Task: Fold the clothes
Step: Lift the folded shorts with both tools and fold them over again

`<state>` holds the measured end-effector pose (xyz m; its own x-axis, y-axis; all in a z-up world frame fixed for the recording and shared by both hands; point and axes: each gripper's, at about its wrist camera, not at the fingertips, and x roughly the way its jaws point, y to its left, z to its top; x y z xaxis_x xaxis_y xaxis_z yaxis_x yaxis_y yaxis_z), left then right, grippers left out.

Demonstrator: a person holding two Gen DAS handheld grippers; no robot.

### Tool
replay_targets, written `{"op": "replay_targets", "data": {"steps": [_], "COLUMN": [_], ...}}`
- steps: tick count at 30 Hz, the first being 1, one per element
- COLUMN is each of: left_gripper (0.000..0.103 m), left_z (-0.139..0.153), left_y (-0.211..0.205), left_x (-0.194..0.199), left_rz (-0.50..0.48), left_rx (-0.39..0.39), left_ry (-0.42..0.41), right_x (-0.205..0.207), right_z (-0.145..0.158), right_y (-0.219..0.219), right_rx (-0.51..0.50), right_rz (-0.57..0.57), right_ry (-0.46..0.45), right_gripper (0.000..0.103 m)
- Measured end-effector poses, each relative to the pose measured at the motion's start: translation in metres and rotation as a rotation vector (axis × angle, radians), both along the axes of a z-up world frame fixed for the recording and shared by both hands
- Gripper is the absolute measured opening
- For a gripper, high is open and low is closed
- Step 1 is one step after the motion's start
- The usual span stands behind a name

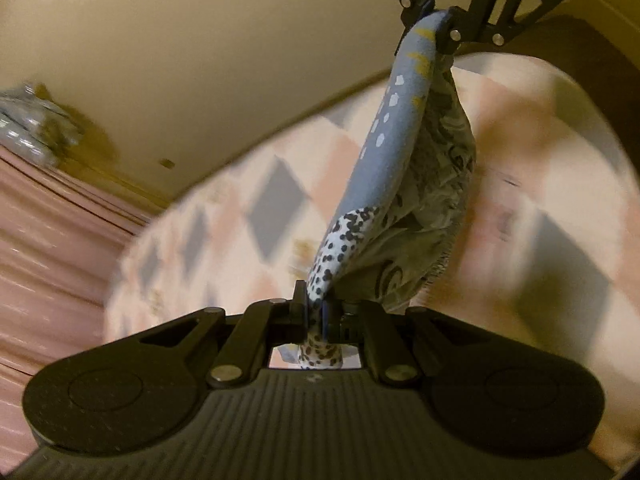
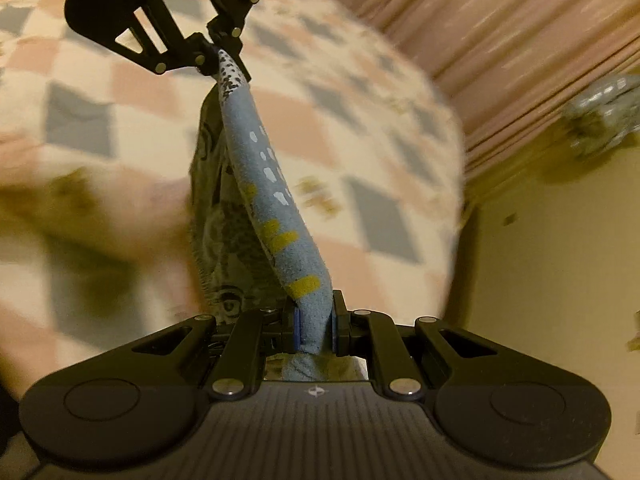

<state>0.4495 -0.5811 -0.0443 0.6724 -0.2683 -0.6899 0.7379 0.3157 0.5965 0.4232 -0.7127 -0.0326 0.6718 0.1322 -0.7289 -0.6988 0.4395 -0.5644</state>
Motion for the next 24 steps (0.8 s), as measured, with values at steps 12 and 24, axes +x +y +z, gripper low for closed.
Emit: {"op": "replay_targets", "data": {"steps": [12,24], "left_gripper": [0.006,0.023], "left_z": [-0.161,-0.208], "left_y": [-0.009,-0.004], "left_x": [0.026,0.012], "left_rz": [0.07,0.049], "left_rx": [0.047,0.073], "left_ry": [0.136,0.114], "right_x": [-0.002,-0.033], "right_z": [-0.172,-0.194], "right_y": [-0.009,-0.026], "right_rx": [0.009,-0.012], "right_rz": [-0.005,-0.019], "right_ry": [0.142,0.112], "right_gripper": [0.012,0.034]}}
